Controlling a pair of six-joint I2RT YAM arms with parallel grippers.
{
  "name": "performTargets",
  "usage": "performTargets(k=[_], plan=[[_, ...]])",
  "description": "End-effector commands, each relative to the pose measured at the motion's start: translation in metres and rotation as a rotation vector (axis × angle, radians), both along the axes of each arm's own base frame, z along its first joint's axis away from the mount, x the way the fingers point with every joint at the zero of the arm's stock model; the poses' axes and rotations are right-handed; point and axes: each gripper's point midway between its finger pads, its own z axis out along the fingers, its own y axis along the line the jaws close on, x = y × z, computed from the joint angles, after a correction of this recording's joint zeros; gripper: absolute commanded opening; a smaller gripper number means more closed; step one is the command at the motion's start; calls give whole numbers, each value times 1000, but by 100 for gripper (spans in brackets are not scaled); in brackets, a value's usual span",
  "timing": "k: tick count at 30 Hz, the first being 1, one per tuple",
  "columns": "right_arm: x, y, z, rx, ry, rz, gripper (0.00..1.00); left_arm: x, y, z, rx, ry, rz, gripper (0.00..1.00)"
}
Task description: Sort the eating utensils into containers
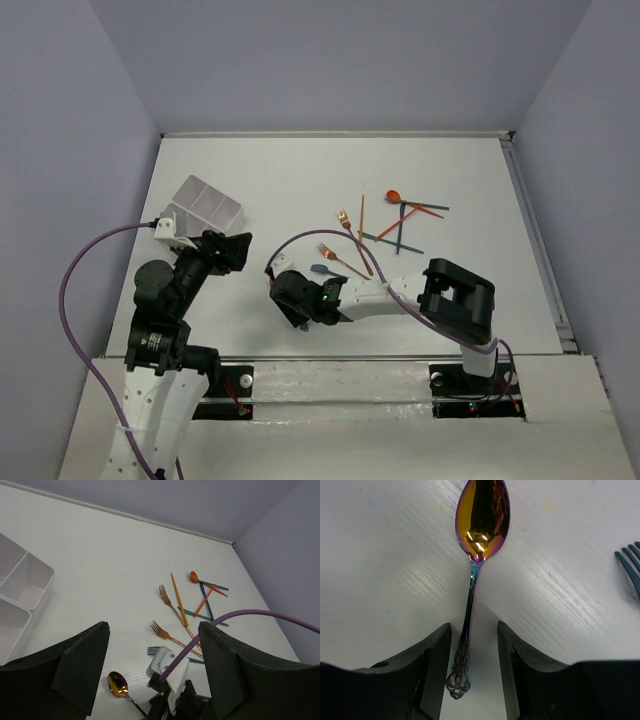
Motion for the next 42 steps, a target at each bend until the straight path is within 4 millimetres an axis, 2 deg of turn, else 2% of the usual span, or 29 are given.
performTargets(k=[1,2,3,4,7,8,10,11,12,13,15,16,19,24,25,29,35,38,42], plan=[[10,16,-5,33,-40,-35,45,6,5,2,-6,-2,29,82],[10,17,-7,39,-43,-36,41,7,5,1,-5,4,32,80],[11,20,-8,49,-44,-39,30,8,5,0,-6,9,34,79],[11,20,-8,50,-42,-37,30,8,5,-2,-6,16,34,78],[11,24,-9,73,-40,-38,10,12,4,-6,-3,44,34,77],[11,24,-8,79,-42,-38,7,13,3,-8,-5,54,30,76],[11,22,-2,109,-58,-43,7,16,1,-13,-5,87,20,76],[12,23,12,144,-71,-45,7,15,-2,-17,-10,108,1,76],[12,14,11,140,-82,-53,7,17,-5,-23,-14,135,-10,79],[14,17,22,185,-102,-54,7,16,-8,-27,-23,153,-29,80],[19,11,37,213,-128,-63,7,15,-18,-34,-54,190,-78,81],[20,5,53,244,-159,-70,7,16,-21,-44,-60,222,-90,81],[22,-3,82,292,-209,-68,7,16,-29,-58,-99,264,-130,77],[23,-9,97,302,-235,-68,7,13,-45,-73,-131,315,-177,75],[24,-9,100,309,-239,-71,7,11,-51,-82,-135,346,-194,75],[22,-9,114,350,-247,-64,7,13,-59,-94,-123,372,-163,73],[22,-10,119,358,-257,-57,7,14,-62,-107,-110,405,-145,70],[21,-10,123,373,-259,-56,7,16,-71,-110,-117,399,-173,68],[22,-10,127,382,-265,-58,7,19,-73,-114,-111,405,-174,60]])
